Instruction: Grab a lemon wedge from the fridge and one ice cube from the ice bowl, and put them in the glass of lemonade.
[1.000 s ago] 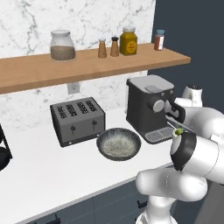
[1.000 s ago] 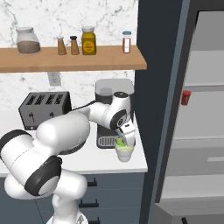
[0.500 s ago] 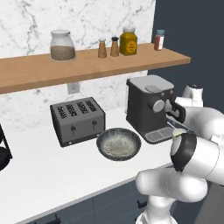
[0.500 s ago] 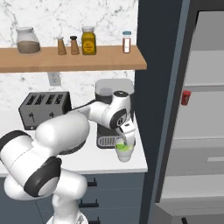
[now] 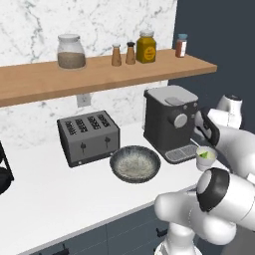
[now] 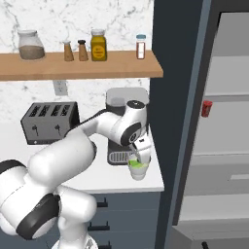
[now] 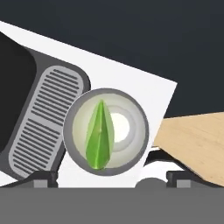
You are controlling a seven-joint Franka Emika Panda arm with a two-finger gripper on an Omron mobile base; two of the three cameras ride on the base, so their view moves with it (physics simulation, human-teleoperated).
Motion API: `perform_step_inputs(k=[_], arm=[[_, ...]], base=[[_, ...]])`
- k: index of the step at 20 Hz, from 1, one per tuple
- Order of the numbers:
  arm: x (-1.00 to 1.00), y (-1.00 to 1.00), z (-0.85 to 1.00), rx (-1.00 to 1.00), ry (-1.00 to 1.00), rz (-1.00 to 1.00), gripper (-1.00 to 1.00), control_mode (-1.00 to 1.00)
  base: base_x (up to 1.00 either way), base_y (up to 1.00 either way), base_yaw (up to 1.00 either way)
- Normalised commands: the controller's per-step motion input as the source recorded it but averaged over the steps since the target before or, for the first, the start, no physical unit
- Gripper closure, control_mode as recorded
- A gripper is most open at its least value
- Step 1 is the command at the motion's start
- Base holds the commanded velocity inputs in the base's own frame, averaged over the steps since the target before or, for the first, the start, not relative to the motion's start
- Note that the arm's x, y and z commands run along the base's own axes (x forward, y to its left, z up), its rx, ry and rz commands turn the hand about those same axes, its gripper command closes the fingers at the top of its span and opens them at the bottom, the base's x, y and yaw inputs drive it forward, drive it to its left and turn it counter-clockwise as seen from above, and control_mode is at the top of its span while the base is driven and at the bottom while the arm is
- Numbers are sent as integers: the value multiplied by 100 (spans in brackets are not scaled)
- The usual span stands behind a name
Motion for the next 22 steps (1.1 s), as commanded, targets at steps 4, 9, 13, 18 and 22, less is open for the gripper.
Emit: perform_step_inputs(k=[4,9,13,18,22], arm=[[-44,16,22,0,-4,6,-100,-100],[-41,55,19,0,-2,15,-100,-100],[-1,100,26,-2,10,34,-100,-100],[11,100,31,-2,28,55,-100,-100],[12,100,21,-2,39,56,-100,-100]], base=[[0,0,0],[0,0,0],[0,0,0],[0,0,0],[0,0,0]])
